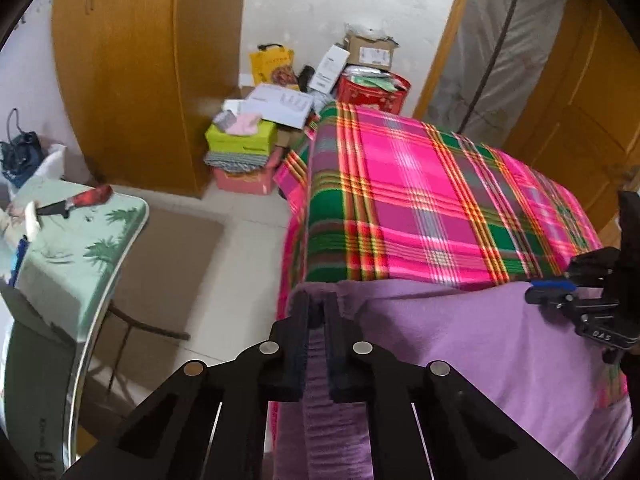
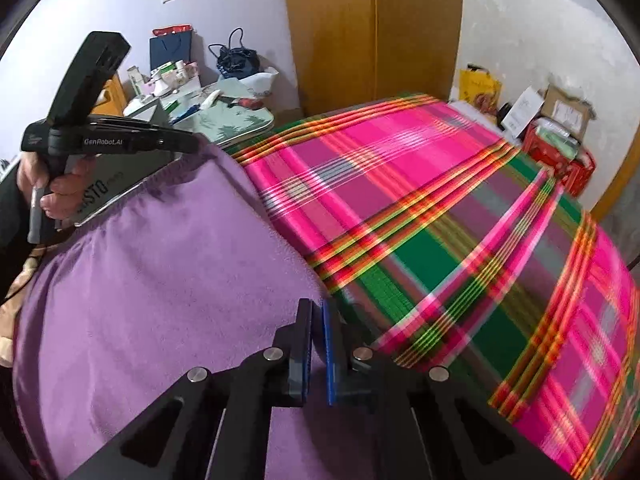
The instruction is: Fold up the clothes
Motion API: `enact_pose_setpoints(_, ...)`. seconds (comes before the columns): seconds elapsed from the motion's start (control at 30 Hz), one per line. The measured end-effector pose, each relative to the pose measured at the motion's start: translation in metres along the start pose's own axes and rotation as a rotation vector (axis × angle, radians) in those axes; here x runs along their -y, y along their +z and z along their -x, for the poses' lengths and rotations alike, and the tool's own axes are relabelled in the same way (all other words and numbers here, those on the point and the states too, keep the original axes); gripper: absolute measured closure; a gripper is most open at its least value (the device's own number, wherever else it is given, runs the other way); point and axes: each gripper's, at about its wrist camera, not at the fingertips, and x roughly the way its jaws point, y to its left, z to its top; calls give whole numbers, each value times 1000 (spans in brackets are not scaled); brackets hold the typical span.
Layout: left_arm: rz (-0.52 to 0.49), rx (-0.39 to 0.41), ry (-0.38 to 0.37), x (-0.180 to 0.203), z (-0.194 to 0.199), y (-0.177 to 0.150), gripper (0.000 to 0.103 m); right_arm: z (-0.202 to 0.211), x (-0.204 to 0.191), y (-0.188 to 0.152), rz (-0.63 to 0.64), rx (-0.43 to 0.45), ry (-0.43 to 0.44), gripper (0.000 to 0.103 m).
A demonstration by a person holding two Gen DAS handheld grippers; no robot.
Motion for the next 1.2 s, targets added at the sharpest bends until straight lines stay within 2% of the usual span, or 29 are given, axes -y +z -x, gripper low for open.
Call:
enact_pose_setpoints(0.13, 88, -6, 25, -15, -5, 6, 97, 0, 1, 2, -34, 8, -38, 96)
enact_pose_setpoints(0.17, 106, -10, 30, -18, -6, 7, 97, 0, 0, 2, -41, 6, -47, 91)
enact_pose_setpoints(0.27, 107, -12, 33, -19, 4, 4, 97, 9, -3, -1, -36, 18, -76, 89)
enact_pose_setpoints(0.4, 94, 23, 39, -20, 34, -7, 97, 49, 4, -18, -103, 91, -72, 84)
enact_pose_setpoints(0.5, 42, 50, 44, -12, 67, -28, 96, 84, 6, -44, -158, 119, -75, 79)
enact_pose_setpoints(0.6, -19, 49, 18, 1, 91, -58, 93, 115, -6, -79, -167, 99, -88, 79)
enact_pose_setpoints(0.8, -103, 3, -43, 24, 119, -129, 90, 157, -47, -155, -157, 75, -83, 79)
enact_pose_setpoints(0.93, -116, -65, -17, 24, 114, -173, 90, 170, -64, -202, -208, 58, -81, 79)
enact_pose_setpoints(1.07, -137, -24, 16, 15, 129, -194, 90, 175, -63, -239, -275, 12, -148, 79)
enact_pose_setpoints(1.2, -92, -25, 80, -4, 141, -203, 87, 200, -59, -260, -376, 85, -185, 79)
